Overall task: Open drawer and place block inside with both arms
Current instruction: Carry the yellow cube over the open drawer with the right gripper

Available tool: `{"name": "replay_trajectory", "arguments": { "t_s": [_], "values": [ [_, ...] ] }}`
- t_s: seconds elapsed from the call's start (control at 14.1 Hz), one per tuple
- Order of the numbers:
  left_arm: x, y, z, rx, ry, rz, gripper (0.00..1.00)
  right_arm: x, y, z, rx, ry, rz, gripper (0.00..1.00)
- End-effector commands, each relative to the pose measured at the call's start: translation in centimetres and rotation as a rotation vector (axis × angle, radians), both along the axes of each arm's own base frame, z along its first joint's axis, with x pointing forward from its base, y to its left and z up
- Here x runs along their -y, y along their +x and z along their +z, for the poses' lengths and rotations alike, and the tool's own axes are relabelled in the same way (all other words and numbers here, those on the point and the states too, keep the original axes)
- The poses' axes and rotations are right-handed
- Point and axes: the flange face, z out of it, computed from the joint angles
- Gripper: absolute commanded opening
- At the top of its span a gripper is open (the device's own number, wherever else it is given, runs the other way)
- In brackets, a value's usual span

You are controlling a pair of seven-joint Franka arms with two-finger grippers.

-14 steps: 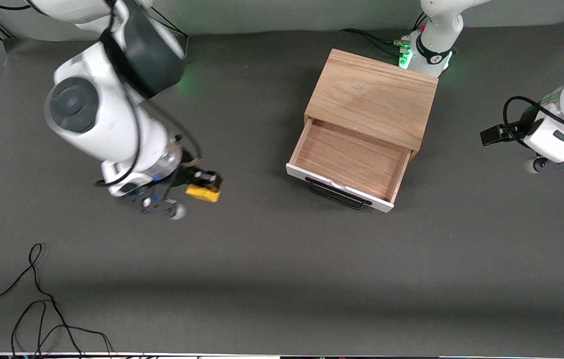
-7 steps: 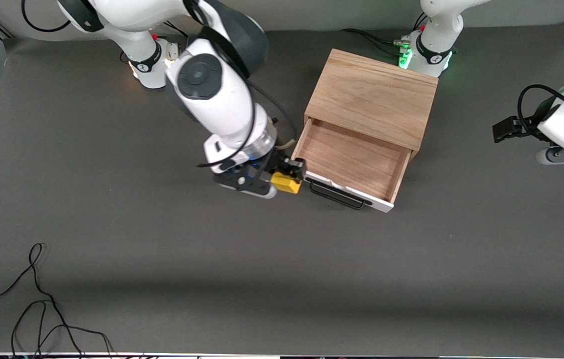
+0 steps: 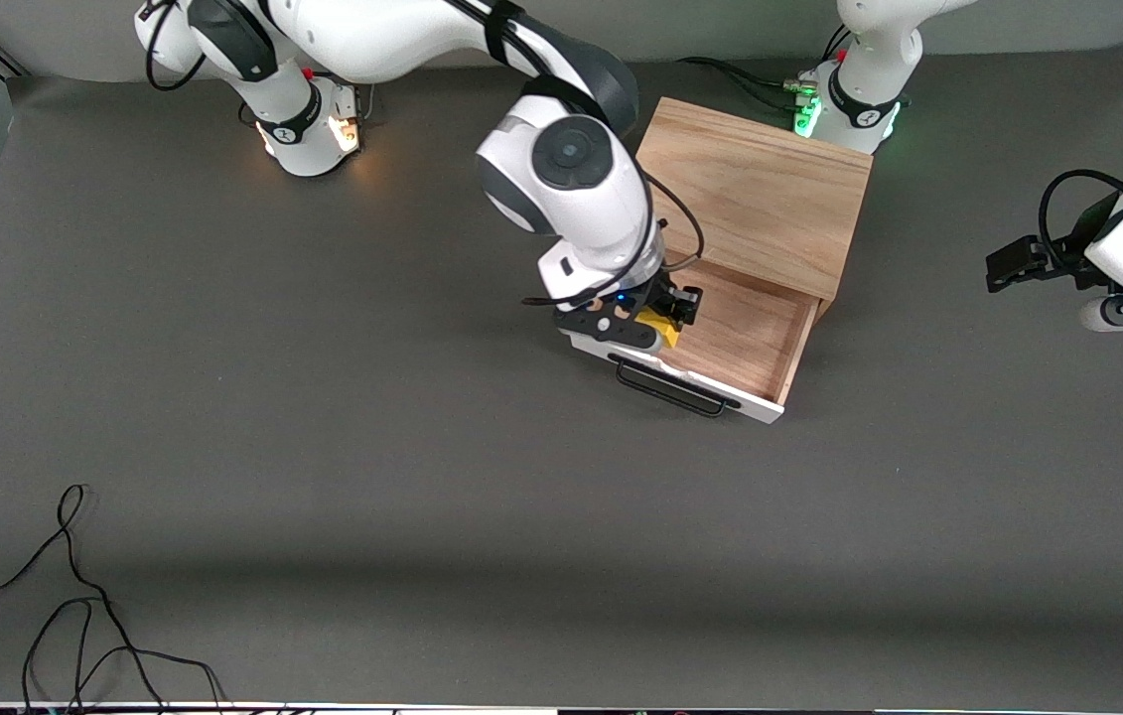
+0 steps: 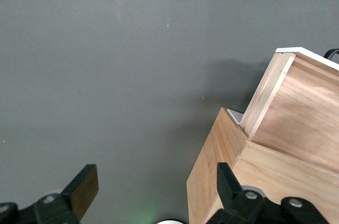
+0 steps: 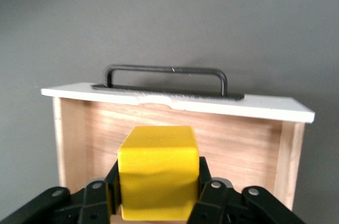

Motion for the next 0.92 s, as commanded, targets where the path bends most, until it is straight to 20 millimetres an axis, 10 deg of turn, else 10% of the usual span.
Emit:
{"name": "replay_trajectory", "arguments": {
  "t_s": [0.0,0.85],
  "values": [
    [0.5,-0.3,0.9,0.024,-0.016,-0.026,1.00,-1.6,-0.6,-1.7,-0.003,-0.007,-0.062,0.06],
    [0.9,-0.1,1.8,0.042,-0.023,-0.041,1.00,-5.1,-4.9,-8.3,-0.040,-0.062,-0.097,0.16]
  ]
}}
